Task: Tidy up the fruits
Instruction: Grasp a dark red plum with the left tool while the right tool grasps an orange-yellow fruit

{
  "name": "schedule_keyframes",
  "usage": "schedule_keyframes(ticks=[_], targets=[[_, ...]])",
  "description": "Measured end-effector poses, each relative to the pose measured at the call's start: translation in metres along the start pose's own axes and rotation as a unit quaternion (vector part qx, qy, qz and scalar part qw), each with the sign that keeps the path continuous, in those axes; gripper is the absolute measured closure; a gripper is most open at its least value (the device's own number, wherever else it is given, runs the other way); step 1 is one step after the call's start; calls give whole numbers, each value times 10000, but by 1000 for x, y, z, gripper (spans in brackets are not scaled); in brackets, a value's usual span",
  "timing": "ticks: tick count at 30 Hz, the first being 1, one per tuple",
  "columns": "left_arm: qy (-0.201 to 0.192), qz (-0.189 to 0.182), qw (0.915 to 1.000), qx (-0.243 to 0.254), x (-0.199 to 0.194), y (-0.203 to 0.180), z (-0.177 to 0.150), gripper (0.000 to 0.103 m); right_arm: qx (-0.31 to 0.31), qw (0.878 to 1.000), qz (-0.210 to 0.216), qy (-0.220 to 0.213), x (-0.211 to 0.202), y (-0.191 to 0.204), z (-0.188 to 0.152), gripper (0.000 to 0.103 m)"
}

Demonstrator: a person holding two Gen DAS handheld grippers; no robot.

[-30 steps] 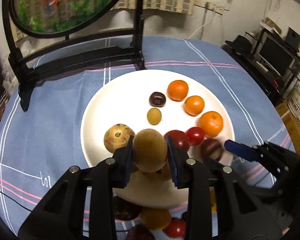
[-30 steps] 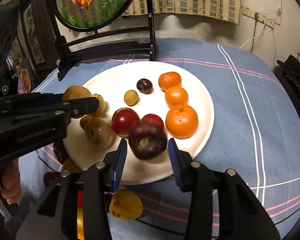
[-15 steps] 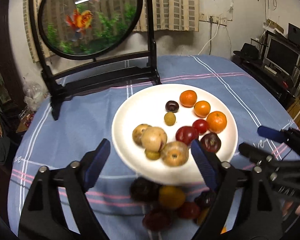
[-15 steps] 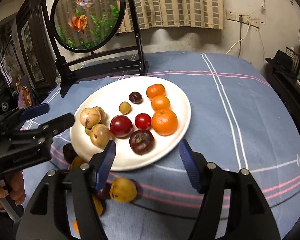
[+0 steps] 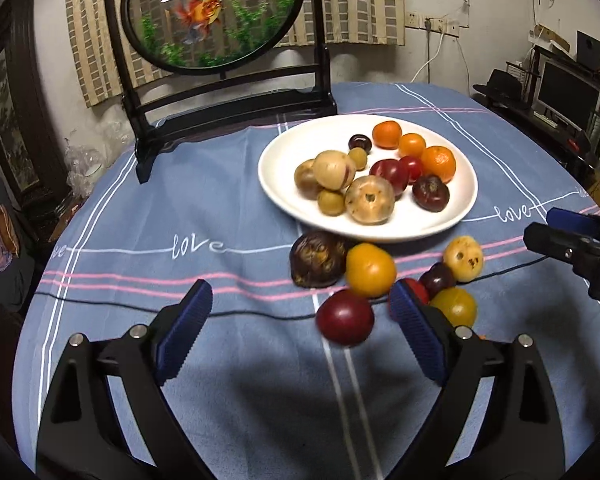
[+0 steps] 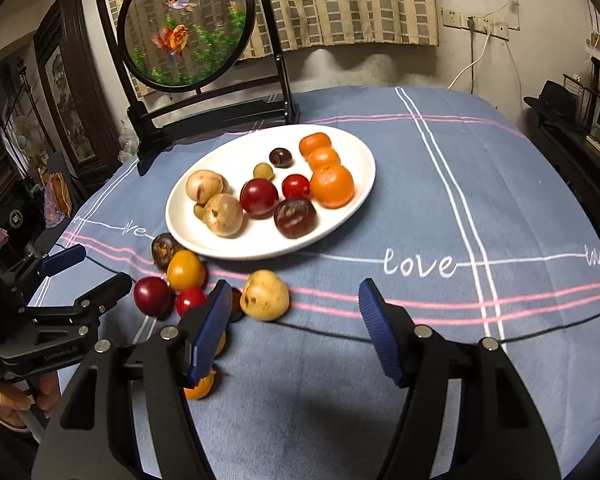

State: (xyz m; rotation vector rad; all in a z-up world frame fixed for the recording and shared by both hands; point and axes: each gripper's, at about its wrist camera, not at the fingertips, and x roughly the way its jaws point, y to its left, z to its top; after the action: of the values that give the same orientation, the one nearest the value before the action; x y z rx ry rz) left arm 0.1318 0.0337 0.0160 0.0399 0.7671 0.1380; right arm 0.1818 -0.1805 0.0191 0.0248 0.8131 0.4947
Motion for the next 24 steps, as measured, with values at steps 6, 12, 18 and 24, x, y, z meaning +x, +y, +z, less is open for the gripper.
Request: schedule_keyframes(ticks=[6, 12, 18, 24], targets=[[-23, 52, 10000, 34, 6, 6, -7, 8, -41, 9998, 74, 163, 8, 0, -5, 37], [106, 13, 9999, 28, 11, 9, -8, 8, -617, 9972, 297, 313, 3, 27, -12, 37], [125, 73, 9998, -119, 12, 15, -7, 8, -1458, 9861, 384, 705, 15, 65, -30, 37], [193, 42, 9997, -149, 15, 15, -8, 8, -1695, 9803, 416, 924, 26, 80, -41, 38]])
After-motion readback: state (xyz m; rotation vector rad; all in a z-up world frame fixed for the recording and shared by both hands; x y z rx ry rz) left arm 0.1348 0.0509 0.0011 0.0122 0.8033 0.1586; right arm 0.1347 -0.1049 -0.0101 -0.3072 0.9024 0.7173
